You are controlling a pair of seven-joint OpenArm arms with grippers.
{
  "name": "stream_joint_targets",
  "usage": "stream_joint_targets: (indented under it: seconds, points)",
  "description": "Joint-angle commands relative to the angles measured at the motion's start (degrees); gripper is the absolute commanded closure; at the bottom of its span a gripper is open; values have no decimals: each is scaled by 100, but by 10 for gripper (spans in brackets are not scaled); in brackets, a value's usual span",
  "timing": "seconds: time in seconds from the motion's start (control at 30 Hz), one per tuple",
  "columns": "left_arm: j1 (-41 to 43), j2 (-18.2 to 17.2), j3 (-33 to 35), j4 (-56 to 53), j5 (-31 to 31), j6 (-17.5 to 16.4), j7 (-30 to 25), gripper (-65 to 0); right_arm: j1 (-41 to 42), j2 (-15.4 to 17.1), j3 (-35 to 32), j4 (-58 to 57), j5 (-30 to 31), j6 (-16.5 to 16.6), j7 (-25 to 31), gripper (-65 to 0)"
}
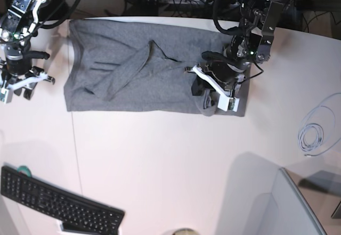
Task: Layout the t-shirt on the table in an organized manner, then fold the t-shirt properly
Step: 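Lower the folded end with the left gripper onto the shirt middle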
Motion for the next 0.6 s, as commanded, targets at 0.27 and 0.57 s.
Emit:
stream_joint_targets:
  seconds: [0.27,0.57]
  points:
    - [-264,-19,433,127,-41,-49,328,-36,130,30,8,86,53,18,157,-182]
    - [-220,-54,784,303,-41,-49,337,-372,130,30,8,86,53,18,157,-182]
